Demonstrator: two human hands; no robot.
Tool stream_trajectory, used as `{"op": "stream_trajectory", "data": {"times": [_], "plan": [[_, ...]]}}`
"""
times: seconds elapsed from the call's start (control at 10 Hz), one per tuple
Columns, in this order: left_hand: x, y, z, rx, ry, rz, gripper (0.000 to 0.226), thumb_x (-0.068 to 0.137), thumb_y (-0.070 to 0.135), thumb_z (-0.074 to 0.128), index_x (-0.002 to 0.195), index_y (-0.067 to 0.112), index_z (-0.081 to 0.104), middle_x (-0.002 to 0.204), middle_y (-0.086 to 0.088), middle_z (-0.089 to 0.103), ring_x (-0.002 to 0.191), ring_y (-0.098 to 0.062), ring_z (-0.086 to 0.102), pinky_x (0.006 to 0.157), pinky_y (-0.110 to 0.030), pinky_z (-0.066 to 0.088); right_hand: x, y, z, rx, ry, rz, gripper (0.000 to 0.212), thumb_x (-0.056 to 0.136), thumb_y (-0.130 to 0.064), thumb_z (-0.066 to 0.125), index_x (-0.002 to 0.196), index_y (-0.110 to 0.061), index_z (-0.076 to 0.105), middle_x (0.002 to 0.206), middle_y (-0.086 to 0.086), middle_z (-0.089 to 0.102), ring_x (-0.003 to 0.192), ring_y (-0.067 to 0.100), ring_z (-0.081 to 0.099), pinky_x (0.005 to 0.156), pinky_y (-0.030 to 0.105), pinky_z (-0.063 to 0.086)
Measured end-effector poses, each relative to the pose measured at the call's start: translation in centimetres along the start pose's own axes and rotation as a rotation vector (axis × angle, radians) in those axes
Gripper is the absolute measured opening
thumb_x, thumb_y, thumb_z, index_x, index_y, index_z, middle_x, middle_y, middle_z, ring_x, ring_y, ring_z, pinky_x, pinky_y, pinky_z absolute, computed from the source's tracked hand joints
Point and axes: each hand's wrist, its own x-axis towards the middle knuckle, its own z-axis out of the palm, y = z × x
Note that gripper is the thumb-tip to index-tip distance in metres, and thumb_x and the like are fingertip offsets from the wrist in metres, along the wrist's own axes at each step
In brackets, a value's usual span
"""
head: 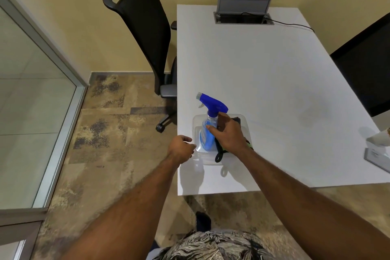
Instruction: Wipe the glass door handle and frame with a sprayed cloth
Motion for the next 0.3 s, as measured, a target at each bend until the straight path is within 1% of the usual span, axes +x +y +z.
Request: {"op": "stream_trajectory", "data": {"times": [0.1,0.2,0.3], "plan": [[0.2,-0.3,-0.9,0.013,0.026,0.023,0.034,0.095,0.021,0.073,0.124,0.008,0.063,0.112,-0.013,0.07,0.094,-0.023,0.071,0.087,-0.039,0.062,0.0,0.8,0.2,0.001,0.004,0.02,0.039,0.087,-0.039,0.071,0.114,-0.013,0.058,0.089,0.01,0.07,0.081,0.027,0.067,0.082,0.037,0.059],[-0.3,-0.2,-3.1,0.063,0.055,0.051,0.03,0.095,0.025,0.072,0.12,0.009,0.066,0.114,-0.011,0.071,0.103,-0.027,0.07,0.092,-0.045,0.059,-0.6,0.5,-0.2,0.009,-0.006,0.019,0.05,0.086,-0.037,0.073,0.126,-0.011,0.055,0.105,0.003,0.07,0.094,0.024,0.068,0.092,0.036,0.056],[-0.7,0.0,-6.0,0.055,0.095,0.073,0.015,0.097,0.019,0.069,0.108,0.009,0.067,0.1,-0.01,0.07,0.09,-0.025,0.066,0.081,-0.04,0.058,-1.1,0.8,-0.6,0.018,0.009,0.021,0.067,0.084,-0.031,0.077,0.14,-0.012,0.046,0.118,-0.003,0.063,0.105,0.016,0.062,0.096,0.03,0.05]]}}
